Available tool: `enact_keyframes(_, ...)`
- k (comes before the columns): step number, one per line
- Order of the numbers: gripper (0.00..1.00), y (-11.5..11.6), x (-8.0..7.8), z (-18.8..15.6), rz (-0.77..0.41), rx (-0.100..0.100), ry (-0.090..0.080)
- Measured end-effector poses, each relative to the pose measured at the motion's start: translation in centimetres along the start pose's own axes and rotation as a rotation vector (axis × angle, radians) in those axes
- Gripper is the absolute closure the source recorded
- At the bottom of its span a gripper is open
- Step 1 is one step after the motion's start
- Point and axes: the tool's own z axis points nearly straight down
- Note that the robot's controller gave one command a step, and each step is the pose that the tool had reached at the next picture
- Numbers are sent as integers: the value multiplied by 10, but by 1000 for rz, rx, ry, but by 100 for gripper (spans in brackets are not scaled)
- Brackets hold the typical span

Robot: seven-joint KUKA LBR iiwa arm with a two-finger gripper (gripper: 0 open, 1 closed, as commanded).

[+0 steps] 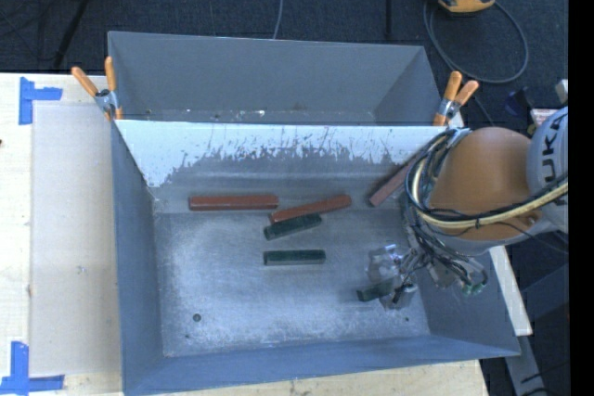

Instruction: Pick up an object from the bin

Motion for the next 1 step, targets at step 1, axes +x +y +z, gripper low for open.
enact_keyframes(1,100,-1,-1,-20,-5,-1,-2)
